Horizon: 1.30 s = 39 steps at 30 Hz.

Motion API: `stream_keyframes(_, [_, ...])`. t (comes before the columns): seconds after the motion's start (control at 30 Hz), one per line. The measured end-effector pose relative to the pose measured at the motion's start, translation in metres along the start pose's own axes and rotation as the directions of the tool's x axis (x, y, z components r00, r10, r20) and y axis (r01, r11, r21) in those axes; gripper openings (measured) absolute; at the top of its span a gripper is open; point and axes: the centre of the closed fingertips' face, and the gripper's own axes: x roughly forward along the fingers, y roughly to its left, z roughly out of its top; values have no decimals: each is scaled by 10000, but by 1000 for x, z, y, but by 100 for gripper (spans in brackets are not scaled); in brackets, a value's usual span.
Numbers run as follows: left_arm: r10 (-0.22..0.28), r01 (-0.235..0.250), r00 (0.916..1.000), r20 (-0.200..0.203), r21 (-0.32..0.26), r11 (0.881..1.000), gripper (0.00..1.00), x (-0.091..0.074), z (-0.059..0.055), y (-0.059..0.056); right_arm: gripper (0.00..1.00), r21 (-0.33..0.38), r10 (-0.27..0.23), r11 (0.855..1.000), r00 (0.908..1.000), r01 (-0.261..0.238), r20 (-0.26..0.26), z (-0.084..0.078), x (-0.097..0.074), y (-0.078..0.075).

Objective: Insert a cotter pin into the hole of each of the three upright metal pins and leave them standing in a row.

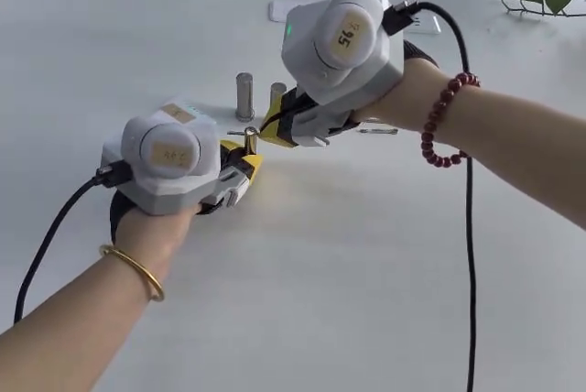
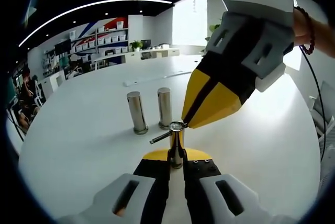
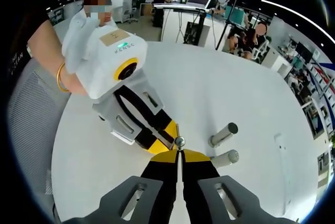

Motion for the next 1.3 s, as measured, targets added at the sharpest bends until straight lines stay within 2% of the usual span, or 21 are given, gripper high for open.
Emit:
stream_keyframes(0.4, [106,-104,9999,43,-471,9988,8,2,0,1,0,28,-84,10000,9999,84,-78,-1,-1,-2])
stream_keyframes(0.47, [118,-122,9999,-105,-447,9989,9,2,-3,2,0,48,-124,9999,9999,124,-97,-1,-1,-2])
stream_keyframes(0.97, [50,-61,9998,-178,-615,9981,13,2,-6,1,0,220,-156,9996,9999,158,-70,-2,-2,-1])
stream_keyframes(1.3, [165,-178,9996,-220,-621,9979,23,0,-6,2,0,566,-175,9982,9998,175,2,-1,-3,1])
